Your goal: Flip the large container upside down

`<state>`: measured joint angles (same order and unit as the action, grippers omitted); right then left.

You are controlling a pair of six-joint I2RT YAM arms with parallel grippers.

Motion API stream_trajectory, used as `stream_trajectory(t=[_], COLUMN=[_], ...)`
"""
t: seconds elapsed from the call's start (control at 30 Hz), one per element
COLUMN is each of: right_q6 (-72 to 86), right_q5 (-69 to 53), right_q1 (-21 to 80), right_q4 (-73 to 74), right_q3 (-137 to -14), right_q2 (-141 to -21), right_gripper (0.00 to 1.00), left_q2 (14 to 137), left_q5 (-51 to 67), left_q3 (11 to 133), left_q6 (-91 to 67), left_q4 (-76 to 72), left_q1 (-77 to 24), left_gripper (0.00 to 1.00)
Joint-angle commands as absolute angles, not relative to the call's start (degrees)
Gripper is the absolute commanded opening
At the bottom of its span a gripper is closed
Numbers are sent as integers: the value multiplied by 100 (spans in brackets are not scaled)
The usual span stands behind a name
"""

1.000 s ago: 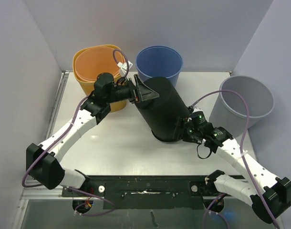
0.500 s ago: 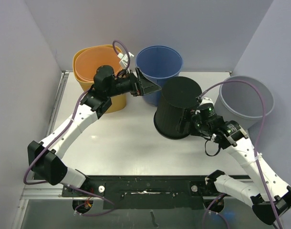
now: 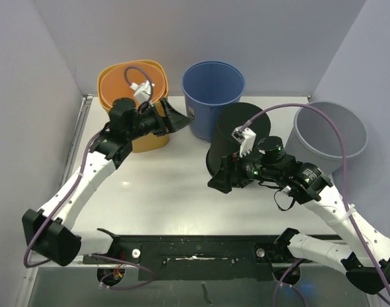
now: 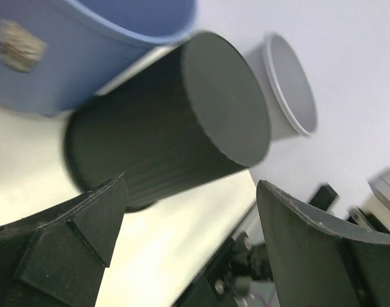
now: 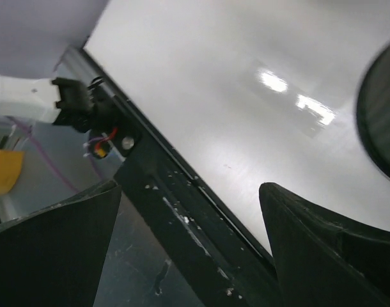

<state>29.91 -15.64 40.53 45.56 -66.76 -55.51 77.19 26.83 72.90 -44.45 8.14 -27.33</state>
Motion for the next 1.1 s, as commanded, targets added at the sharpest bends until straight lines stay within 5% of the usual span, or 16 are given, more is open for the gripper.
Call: stream_trajectory(t=[0.0, 0.33, 0.67, 1.07], right_q6=[2841, 2765, 1451, 1738], right_q5=[-2549, 493, 462, 397], right_q1=[4624, 4569, 2395, 2566], right_q4=[3210, 3869, 3890, 3566], right_q3=[-6742, -7736, -7650, -7656], right_q2=[-5796, -7947, -7935, -8052], right_gripper=[94, 98, 100, 100], left_q2=[6488, 6127, 6425, 6475], left_q5=[1621, 1074, 1491, 1649], left_q3=[6838, 7069, 7208, 7129], left_q6=[-4453, -4143, -4188, -4210], left_q4=[386, 1188, 1007, 777], left_q1=[-2304, -2193, -2171, -2171], left_gripper=[83, 83, 83, 83])
